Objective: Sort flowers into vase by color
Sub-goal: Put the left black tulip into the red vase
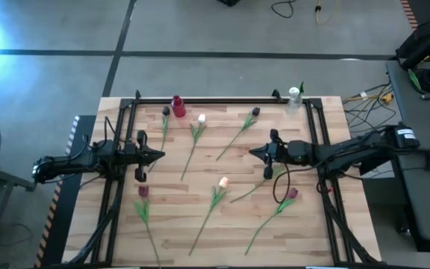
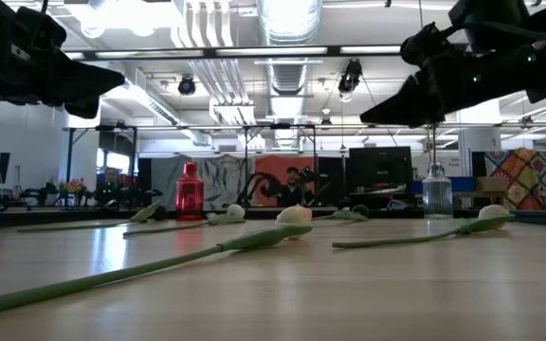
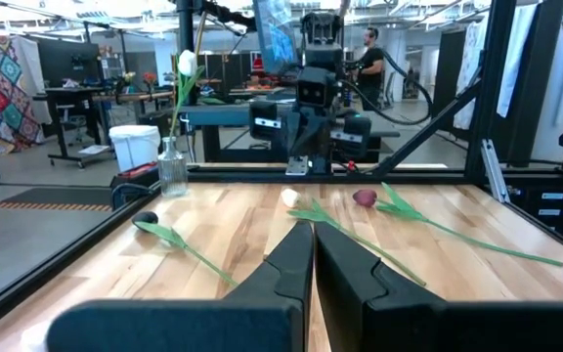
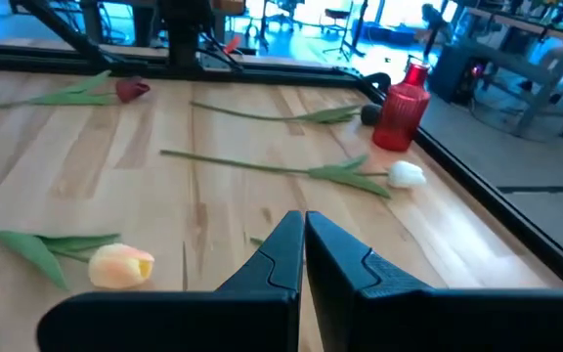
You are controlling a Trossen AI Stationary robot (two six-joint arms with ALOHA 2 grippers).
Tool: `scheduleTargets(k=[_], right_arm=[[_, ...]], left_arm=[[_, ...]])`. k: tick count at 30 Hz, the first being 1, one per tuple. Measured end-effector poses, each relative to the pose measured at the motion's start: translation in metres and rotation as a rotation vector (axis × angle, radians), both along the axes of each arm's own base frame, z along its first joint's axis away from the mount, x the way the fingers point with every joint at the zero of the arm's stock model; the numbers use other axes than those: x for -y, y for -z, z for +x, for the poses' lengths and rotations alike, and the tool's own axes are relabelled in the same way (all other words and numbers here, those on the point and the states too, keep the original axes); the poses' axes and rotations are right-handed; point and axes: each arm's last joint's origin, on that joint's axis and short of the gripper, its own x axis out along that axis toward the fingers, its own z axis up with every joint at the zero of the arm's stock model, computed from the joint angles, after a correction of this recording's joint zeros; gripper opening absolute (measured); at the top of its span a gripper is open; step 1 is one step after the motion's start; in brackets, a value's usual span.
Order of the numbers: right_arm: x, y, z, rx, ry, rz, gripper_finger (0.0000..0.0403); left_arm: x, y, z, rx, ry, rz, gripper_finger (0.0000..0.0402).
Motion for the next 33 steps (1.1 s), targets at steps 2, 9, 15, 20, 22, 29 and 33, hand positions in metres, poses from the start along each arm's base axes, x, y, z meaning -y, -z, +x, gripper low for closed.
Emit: scheduleTargets(k=[2,9,15,20,22,29,33], right_arm=[[0.0,0.003,0.003,-0.018,0.001,0.002,0.0009],[0.0,0.007,0.021,-0.057,0.0,0.003,0.0009],[0.001,0.01,0.033,-0.083,-0.003,0.003,0.0009],[0.0,0.021,0.034,-0.126,-0.025,0.013,0.0009],[-0.001,0.027,0.032,-0.152,-0.028,0.014,0.0009],[-0.003,0.037,0.035,-0.132,-0.106,0.004,0.0009],[-0.003,0.035,0.039,-0.115,-0.118,-0.017,0.0009]], left_arm=[[0.0,-0.001,0.0,0.014,0.0,-0.007,0.0],[0.0,-0.009,-0.001,0.097,-0.01,0.011,0.0],[-0.003,-0.011,-0.001,0.046,-0.101,-0.125,0.0],[-0.008,-0.016,-0.002,-0.188,-0.299,-0.325,0.0],[-0.009,-0.018,0.0,-0.257,-0.347,-0.38,0.0],[-0.011,-0.004,0.022,-0.484,-0.408,-0.509,0.0],[-0.016,0.001,0.033,-0.572,-0.47,-0.52,0.0]])
